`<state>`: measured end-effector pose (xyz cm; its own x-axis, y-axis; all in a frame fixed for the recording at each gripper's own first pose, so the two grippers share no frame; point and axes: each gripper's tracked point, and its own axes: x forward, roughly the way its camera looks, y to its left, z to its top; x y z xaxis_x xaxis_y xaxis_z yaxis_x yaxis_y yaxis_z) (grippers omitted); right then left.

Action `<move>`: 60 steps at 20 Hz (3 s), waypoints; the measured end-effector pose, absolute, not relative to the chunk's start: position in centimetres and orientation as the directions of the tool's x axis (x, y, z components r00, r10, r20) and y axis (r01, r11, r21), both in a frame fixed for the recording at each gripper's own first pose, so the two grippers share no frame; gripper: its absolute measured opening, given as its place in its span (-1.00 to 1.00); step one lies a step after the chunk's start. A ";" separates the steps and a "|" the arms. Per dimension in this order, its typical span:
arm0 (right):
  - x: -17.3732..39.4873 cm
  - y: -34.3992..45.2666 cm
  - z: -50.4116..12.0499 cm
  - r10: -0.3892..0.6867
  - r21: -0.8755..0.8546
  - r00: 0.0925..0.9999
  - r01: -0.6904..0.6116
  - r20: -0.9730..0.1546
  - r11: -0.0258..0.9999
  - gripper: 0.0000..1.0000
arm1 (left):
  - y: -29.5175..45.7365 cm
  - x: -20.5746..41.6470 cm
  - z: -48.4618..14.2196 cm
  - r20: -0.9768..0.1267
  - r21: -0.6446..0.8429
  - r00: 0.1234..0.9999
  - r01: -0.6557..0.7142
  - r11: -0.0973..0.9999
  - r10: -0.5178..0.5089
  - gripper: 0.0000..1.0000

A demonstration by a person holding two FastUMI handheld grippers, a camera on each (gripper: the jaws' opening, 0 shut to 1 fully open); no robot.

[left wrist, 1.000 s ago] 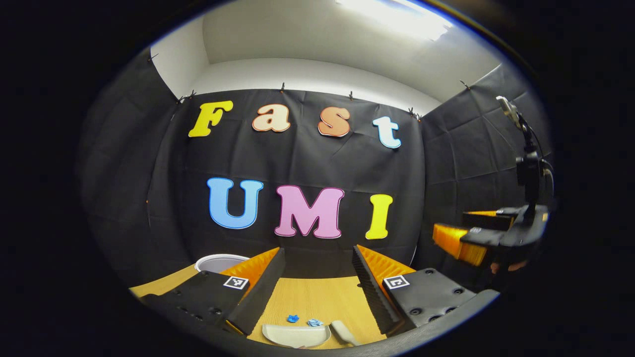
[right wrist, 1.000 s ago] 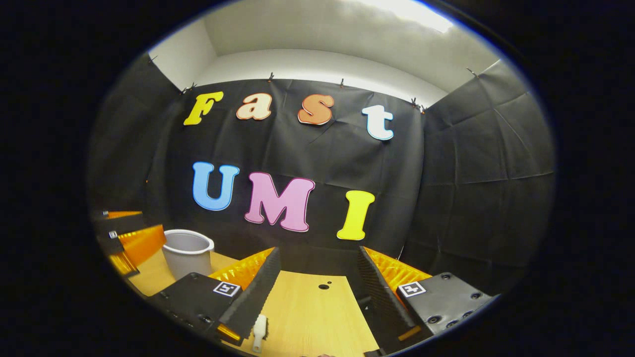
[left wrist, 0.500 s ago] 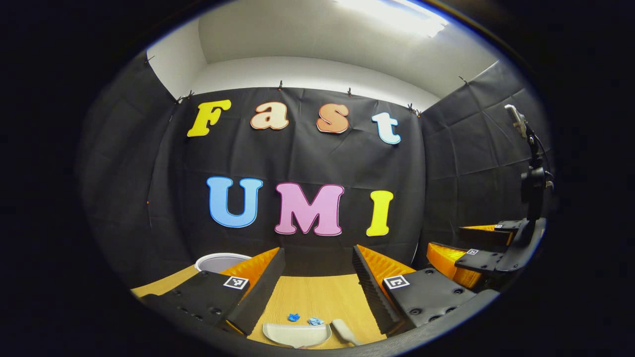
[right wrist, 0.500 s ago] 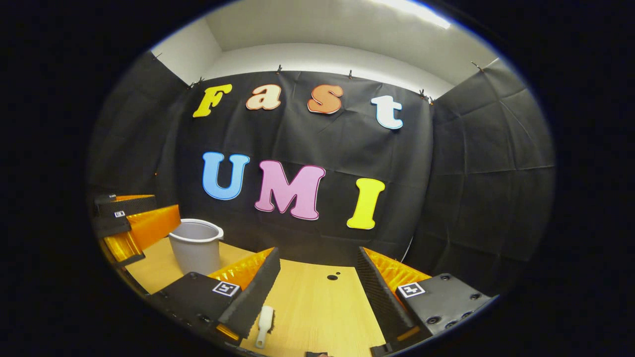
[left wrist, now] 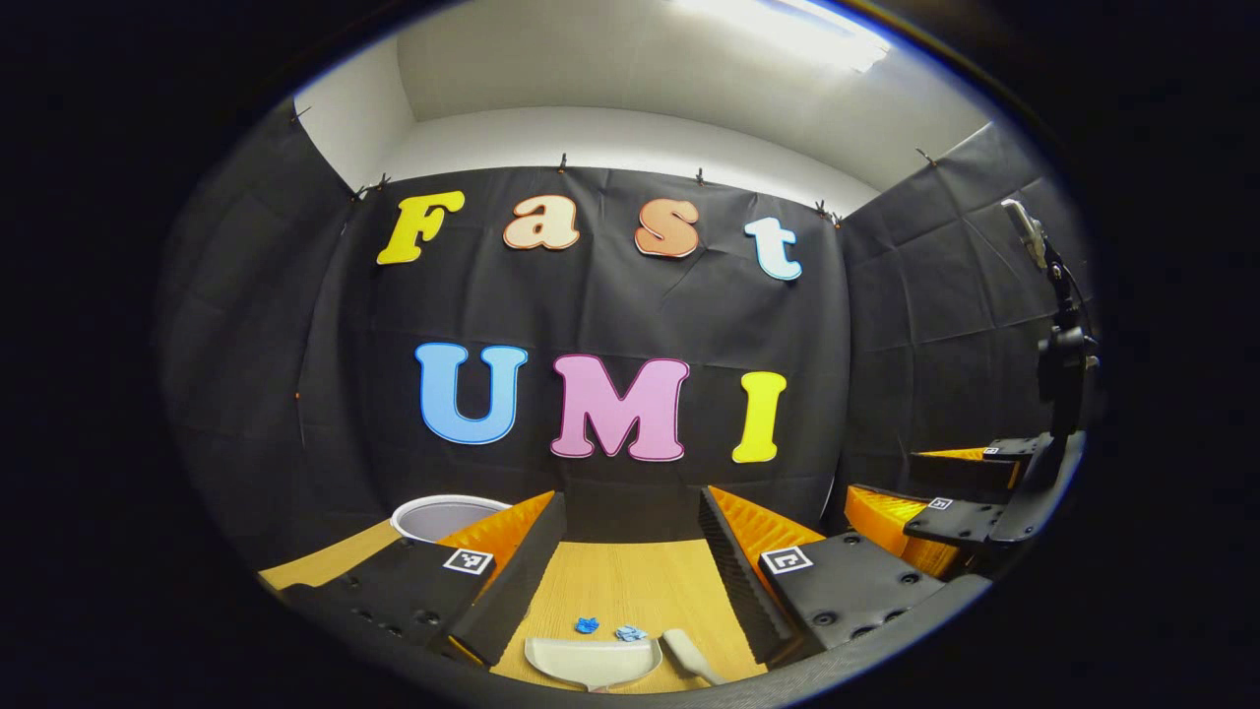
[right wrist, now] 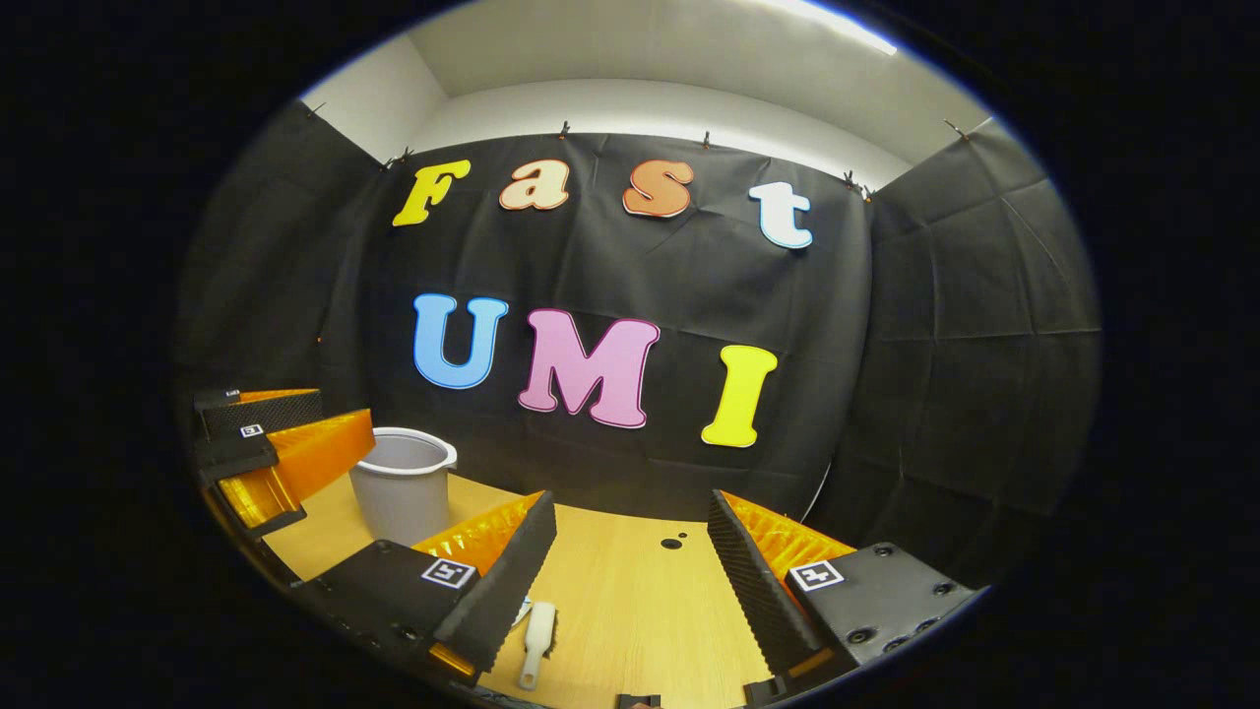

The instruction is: Pick up the small broom and dustpan from the desktop, sweep the trash into the dustpan with the broom, and then empty the trash into the garbage bin.

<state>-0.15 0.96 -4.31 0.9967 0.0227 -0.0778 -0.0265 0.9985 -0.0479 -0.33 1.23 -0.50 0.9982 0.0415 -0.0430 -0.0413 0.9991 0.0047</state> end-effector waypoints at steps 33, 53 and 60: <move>3.4 7.3 -6.7 0.166 0.003 0.976 -0.168 -0.141 0.986 0.99 | 2.7 1.0 -6.0 -0.216 -0.017 0.976 -0.044 0.999 0.039 0.62; 3.9 10.4 -33.8 0.264 0.241 0.551 -0.114 -0.792 0.964 1.00 | 3.6 -3.5 -30.4 -0.928 -0.074 0.374 -0.213 0.974 0.011 0.68; 1.9 10.0 -41.5 0.251 0.229 0.265 -0.111 -0.931 0.967 0.94 | 4.3 -3.9 -35.7 -0.997 -0.055 0.065 -0.240 0.969 -0.041 0.69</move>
<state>1.91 9.99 -41.50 0.2650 0.2507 -0.9311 -0.1113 0.9671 0.2288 -3.87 4.29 -35.67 0.0650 -0.0408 -0.9970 -0.2404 0.9691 -0.0554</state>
